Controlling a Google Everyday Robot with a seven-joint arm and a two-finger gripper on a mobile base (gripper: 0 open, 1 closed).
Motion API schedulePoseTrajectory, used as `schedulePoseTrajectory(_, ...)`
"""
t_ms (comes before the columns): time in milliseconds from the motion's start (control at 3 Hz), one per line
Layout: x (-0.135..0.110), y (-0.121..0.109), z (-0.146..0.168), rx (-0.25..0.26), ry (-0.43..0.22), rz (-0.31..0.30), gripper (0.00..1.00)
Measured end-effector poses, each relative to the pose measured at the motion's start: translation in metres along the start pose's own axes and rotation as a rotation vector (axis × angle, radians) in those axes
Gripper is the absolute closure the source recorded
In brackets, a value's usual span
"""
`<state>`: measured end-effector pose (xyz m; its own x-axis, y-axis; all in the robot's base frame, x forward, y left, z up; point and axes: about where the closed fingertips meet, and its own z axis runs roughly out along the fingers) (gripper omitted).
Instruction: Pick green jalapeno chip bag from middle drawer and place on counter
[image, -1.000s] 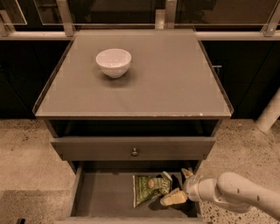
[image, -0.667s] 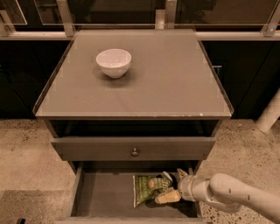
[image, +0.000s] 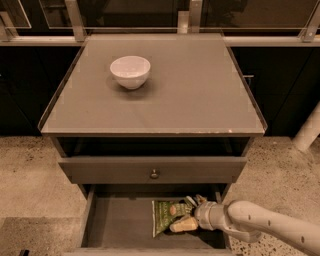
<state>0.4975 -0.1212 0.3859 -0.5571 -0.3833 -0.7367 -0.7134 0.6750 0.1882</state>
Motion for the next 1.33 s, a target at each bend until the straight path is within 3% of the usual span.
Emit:
schedulePoseTrajectory(333, 0.0004, 0.0, 0.001, 0.001, 0.0, 0.0, 0.18)
schedulePoseTrajectory(1333, 0.0003, 0.0002, 0.001, 0.0, 0.0, 0.0, 0.88)
